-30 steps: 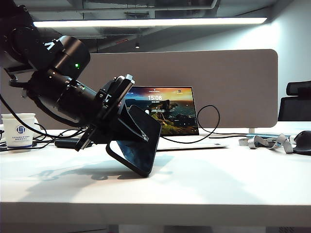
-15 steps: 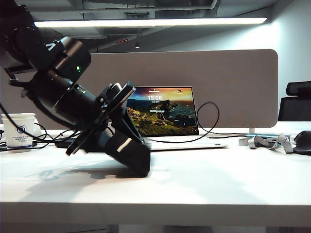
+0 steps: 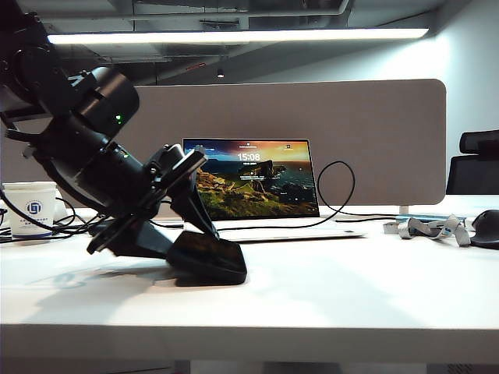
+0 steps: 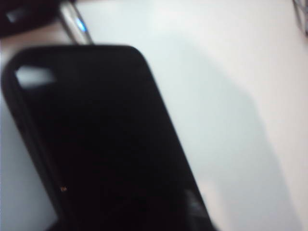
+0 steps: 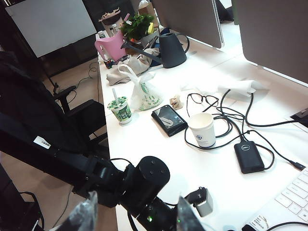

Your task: Pick up the black phone, pick up the charger plug, insert the charger plug into the phone's charging port, and finally place the connected phone back on the desk.

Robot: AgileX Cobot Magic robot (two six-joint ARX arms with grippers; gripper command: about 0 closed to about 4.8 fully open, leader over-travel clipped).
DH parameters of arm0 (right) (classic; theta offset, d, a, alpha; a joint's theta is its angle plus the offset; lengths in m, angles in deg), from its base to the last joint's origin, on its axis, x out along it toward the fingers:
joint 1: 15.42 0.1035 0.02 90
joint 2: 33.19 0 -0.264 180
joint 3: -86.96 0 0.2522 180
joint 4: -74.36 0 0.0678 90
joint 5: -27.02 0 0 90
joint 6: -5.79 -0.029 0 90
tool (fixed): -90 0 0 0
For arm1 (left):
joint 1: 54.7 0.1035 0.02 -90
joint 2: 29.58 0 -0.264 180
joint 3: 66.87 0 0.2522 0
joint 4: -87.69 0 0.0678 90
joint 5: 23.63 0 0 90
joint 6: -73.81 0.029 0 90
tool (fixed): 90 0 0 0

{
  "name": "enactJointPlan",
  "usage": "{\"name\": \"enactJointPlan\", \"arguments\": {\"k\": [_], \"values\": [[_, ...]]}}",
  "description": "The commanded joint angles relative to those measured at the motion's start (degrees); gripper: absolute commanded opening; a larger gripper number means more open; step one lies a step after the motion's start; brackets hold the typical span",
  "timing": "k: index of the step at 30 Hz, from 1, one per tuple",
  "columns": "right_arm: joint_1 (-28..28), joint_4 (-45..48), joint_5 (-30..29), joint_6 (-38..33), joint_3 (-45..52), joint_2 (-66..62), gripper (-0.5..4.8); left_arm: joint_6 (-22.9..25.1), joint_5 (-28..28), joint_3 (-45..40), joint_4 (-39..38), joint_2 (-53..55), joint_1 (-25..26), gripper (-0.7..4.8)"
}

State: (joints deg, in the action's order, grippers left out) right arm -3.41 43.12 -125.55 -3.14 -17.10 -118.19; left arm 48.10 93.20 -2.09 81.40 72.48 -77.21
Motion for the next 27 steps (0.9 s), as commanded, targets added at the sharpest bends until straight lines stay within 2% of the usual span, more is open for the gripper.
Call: {"name": "enactJointPlan", "arguments": {"k": [1, 5, 8, 9, 11, 12, 13, 17, 18, 19, 24, 27], "values": [[0.0, 0.6, -0.1, 0.0, -0.2, 0.3, 2.11, 0.4, -0.2, 0.2, -0.8, -1.2, 0.8, 3.71], [0.1, 0.6, -0.1, 0.0, -0.2, 0.3, 2.11, 2.1, -1.4, 0.2, -2.6, -2.6, 1.8, 4.73], [0.0, 0.6, 0.2, 0.0, -0.2, 0.3, 2.06, 3.3, -2.9, 0.2, -3.8, -4.1, 2.4, 4.73], [0.0, 0.6, 0.9, -0.1, -0.2, 0.4, 1.86, 3.3, -3.6, 0.2, -4.3, -4.7, 2.5, 4.72], [0.0, 0.5, 3.3, 0.0, -0.2, 0.5, 1.10, 4.4, -4.8, 0.2, -4.9, -6.3, 2.8, 4.67], [0.0, 0.5, 5.1, 0.0, -0.2, 0.6, 0.90, 5.7, -6.0, 0.2, -5.3, -7.5, 2.8, 4.47], [0.0, 0.5, 6.6, 0.0, -0.2, 0.7, 0.89, 6.3, -6.8, 0.2, -5.6, -8.6, 2.8, 4.04], [-0.2, 0.5, 9.9, 0.0, -0.2, 1.0, 0.84, 9.4, -9.3, 0.2, -5.6, -14.5, 2.8, 0.47], [-0.3, 0.5, 9.7, 0.0, -0.2, 1.2, 0.85, 9.4, -9.8, 0.2, -5.5, -15.8, 2.8, 0.08], [-0.3, 0.5, 9.3, 0.0, -0.2, 1.2, 0.86, 9.5, -10.4, 0.2, -5.4, -17.6, 2.8, -0.07], [-0.6, 0.5, 2.4, -0.1, -0.2, 1.2, 1.09, 11.4, -12.7, 0.2, -5.2, -24.6, 2.8, -0.06], [-0.9, 0.6, 2.5, 0.0, -0.2, 1.2, 1.01, 12.3, -13.4, 0.2, -5.2, -28.6, 2.8, -0.07]]}}
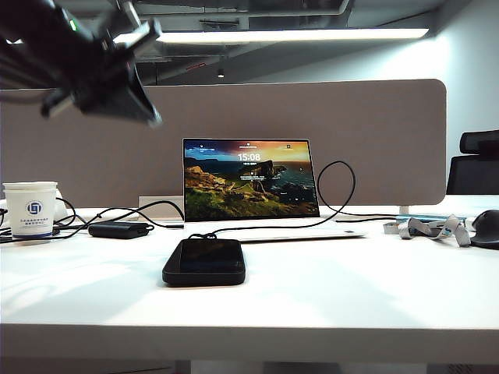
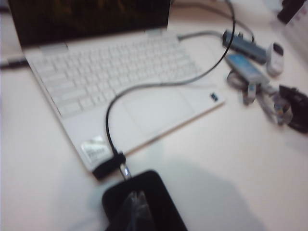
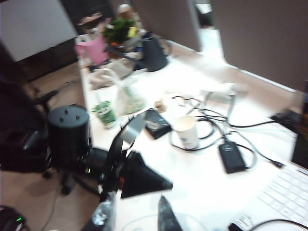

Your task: Pick up the black phone, pick up the charger plug, insert the charger plug into the phone's charging port, and finally place the connected phone back on the desk.

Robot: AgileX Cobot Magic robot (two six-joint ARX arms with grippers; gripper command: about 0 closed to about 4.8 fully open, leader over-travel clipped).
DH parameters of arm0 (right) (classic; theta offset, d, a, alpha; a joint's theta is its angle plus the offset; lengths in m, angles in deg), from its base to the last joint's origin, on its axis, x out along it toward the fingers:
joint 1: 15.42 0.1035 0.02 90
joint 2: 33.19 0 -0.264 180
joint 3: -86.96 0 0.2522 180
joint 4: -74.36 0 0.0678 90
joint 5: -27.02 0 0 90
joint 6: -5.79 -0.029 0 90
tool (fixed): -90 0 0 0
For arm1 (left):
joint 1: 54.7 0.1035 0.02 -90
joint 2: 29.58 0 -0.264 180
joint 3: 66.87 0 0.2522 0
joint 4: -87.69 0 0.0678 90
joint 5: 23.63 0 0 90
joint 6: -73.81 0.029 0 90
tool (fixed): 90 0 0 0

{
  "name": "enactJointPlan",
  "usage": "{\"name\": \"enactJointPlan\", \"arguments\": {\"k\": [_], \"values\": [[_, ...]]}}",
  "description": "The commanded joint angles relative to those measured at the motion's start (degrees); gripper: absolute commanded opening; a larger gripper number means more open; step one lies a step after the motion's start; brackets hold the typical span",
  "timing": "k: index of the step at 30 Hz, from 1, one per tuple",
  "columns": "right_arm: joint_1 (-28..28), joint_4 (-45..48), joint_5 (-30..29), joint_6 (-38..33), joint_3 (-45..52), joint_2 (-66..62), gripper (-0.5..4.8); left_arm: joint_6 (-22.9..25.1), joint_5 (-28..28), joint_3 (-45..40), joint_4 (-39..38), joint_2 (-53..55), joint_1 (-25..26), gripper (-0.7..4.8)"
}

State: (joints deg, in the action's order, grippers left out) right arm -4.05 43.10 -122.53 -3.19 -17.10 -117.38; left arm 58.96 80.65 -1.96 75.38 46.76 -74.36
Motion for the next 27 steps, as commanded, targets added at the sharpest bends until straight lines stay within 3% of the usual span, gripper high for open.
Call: {"name": "enactJointPlan", "arguments": {"k": [1, 3, 7, 10, 11, 13, 15, 18, 20, 21, 23, 24, 27], "values": [[-0.3, 0.6, -0.3, 0.0, -0.2, 0.4, 0.82, 1.4, -0.9, 0.1, 0.8, -3.8, 0.0, -0.07], [-0.6, -0.4, 2.8, 0.0, -0.2, 0.4, -0.10, 1.4, -0.8, 0.1, 0.7, -5.9, 0.0, -0.07], [-0.7, -2.3, 12.2, 0.0, -0.2, 0.5, -0.06, 1.4, -0.5, 0.1, 0.7, -9.0, -0.1, -0.06], [-0.7, -2.3, 12.8, -1.4, -0.2, 0.5, 0.08, 1.4, 0.1, 0.1, 0.7, -11.0, -0.1, -0.06], [-0.7, -2.0, 12.2, -1.7, -0.2, 0.5, 0.56, 1.4, 0.1, 0.1, 0.7, -11.7, -0.1, -0.06], [-0.7, -1.2, 9.4, -1.6, -0.2, 0.5, 2.18, 1.4, 0.1, 0.1, 0.7, -13.0, -0.1, -0.07], [-0.7, -0.2, 7.9, -1.5, -0.2, 0.5, 3.23, 1.4, 0.2, 0.1, 0.7, -14.0, -0.1, -0.07], [-0.7, 1.0, 8.0, -1.5, -0.2, 0.5, 3.41, 1.4, 1.1, 0.1, 0.7, -15.1, -0.1, -0.07], [-0.7, 0.9, 8.0, -1.6, -0.2, 0.5, 3.00, 1.7, 1.5, 0.1, 0.6, -15.7, -0.1, -0.06], [-0.7, 0.5, 8.2, -1.6, -0.2, 0.5, 2.30, 2.3, 1.6, 0.1, 0.3, -16.2, -0.1, -0.07], [-0.7, -1.0, 8.4, -1.7, -0.2, 0.5, 0.38, 3.4, 1.6, 0.1, -0.2, -17.1, -0.2, -0.07], [-0.7, -1.7, 8.5, -1.5, -0.2, 0.6, -0.05, 4.1, 1.4, 0.1, -0.4, -17.7, -0.2, -0.06], [-0.7, -3.9, 11.1, -1.6, -0.2, 1.4, -0.03, 5.1, -0.5, 0.1, -1.4, -20.2, -0.2, -0.06]]}}
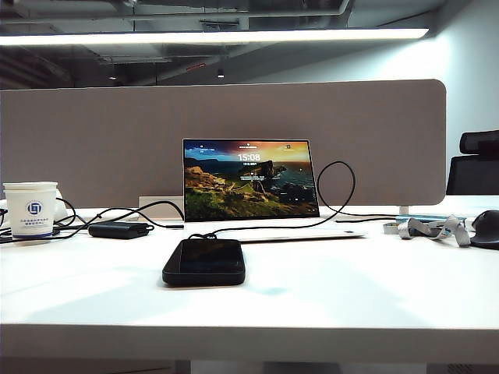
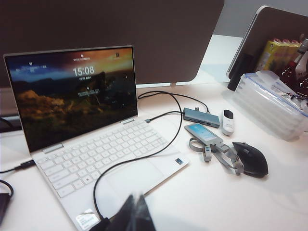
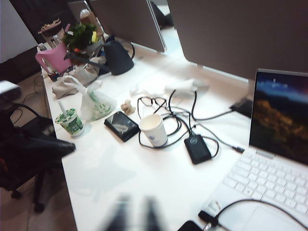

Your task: Pick up the black phone, pick up the charger plug, insert the charger plug into the phone's charging port, and finally place the connected phone back on the desk.

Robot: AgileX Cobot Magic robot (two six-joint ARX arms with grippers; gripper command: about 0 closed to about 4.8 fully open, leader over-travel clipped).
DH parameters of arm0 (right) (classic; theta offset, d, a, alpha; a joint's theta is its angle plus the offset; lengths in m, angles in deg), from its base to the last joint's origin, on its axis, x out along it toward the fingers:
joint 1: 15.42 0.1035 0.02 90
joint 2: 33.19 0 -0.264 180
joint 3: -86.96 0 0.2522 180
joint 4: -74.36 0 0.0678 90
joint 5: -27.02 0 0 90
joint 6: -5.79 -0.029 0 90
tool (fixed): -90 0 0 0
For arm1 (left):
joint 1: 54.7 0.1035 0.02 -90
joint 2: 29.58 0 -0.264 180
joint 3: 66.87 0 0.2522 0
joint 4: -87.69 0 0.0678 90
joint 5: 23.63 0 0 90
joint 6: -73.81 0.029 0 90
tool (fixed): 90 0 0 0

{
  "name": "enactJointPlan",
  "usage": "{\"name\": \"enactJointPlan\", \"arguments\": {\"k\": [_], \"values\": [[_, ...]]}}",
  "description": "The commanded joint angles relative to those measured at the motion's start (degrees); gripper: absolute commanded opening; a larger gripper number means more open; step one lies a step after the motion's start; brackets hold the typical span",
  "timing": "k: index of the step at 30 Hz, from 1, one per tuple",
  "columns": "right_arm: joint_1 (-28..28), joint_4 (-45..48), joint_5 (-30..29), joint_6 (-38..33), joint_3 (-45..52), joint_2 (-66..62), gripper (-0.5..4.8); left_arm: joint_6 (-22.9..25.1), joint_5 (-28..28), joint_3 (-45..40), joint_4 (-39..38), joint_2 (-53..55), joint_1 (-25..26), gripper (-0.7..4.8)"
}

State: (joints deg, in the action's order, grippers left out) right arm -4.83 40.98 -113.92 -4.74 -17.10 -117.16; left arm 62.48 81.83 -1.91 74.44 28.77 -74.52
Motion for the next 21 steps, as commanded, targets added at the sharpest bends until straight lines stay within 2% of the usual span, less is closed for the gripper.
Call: {"name": "enactJointPlan", "arguments": {"k": [1, 5, 9, 14, 17, 21], "values": [[0.1, -2.8, 4.8, 0.0, -0.2, 1.6, -0.03, 1.9, -3.2, 0.1, -1.1, -3.1, 0.0, -0.07], [0.1, -7.4, 16.3, 1.8, -0.2, 4.8, -0.03, 3.8, -10.6, 0.0, -5.2, -7.3, 0.0, -0.06], [0.1, -10.5, 25.7, 10.8, -0.1, 9.9, -0.02, 4.9, -13.4, 0.0, -10.3, -11.8, 0.0, -0.06], [0.2, -12.0, 26.8, 13.2, -0.1, 15.1, -0.02, 5.7, -16.7, -0.6, -14.3, -16.4, -0.4, -0.07], [0.2, -12.0, 27.3, 14.1, 0.7, 18.1, -0.02, 8.6, -19.8, -2.5, -14.1, -19.2, -0.4, -0.06], [0.1, -10.1, 30.8, 14.6, 4.2, 22.1, -0.02, 9.0, -22.1, -6.6, -13.3, -23.3, -0.4, -0.07]]}}
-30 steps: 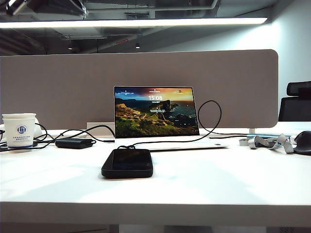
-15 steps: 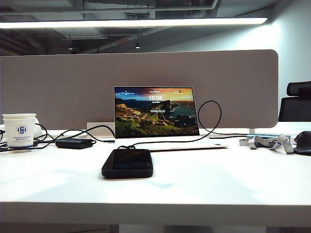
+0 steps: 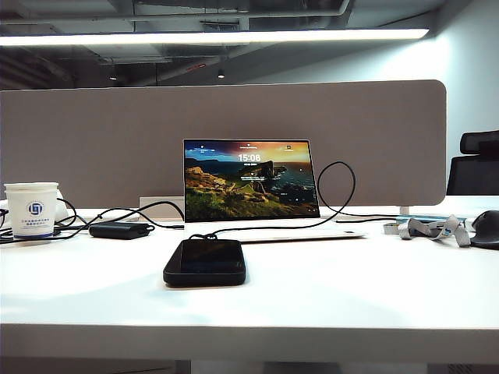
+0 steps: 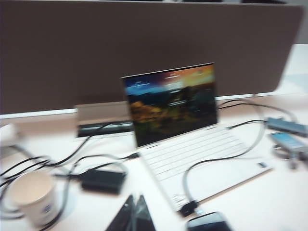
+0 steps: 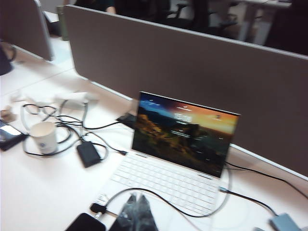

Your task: Pick up the black phone, pick up the charger plug, insert the charger plug into the phone's charging port, and finally place the connected phone back on the desk.

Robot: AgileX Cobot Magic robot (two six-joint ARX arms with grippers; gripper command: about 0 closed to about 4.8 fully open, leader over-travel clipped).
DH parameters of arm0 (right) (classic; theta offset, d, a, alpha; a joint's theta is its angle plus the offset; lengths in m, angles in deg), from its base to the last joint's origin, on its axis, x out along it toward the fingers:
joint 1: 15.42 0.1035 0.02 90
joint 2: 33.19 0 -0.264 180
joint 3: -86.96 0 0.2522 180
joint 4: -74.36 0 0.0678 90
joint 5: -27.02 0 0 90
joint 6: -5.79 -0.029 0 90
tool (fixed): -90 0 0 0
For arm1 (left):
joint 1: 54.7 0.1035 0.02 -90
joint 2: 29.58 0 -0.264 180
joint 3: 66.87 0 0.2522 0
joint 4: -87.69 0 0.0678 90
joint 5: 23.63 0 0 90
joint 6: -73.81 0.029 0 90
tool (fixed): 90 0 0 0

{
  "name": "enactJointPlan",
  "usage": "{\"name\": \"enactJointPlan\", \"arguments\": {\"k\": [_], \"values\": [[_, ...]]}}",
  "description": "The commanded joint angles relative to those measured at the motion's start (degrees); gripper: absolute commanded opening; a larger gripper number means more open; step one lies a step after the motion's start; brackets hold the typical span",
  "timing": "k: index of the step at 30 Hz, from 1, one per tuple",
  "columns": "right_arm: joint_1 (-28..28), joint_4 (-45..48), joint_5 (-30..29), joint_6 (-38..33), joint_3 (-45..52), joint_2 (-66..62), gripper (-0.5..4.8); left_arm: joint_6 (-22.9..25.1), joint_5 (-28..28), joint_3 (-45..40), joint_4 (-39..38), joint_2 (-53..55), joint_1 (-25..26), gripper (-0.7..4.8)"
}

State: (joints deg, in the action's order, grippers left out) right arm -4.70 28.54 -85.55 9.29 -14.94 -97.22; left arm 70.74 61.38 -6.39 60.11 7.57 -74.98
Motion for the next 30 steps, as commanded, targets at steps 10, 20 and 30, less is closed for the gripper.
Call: {"name": "enactJointPlan", "arguments": {"k": [10, 20, 30], "values": [[0.4, 10.8, 3.6, 0.6, 20.0, 13.4, -0.02, 3.2, -0.7, -10.6, 4.2, -9.7, 0.0, -0.07], [0.7, 18.3, 5.9, 1.2, 40.7, 26.6, -0.02, 4.6, 6.7, -18.0, 11.1, -11.3, -0.3, -0.07], [0.6, 17.5, 6.6, 1.2, 49.3, 32.8, -0.01, 6.1, 7.8, -27.3, 17.4, -16.5, -0.4, -0.07]]}}
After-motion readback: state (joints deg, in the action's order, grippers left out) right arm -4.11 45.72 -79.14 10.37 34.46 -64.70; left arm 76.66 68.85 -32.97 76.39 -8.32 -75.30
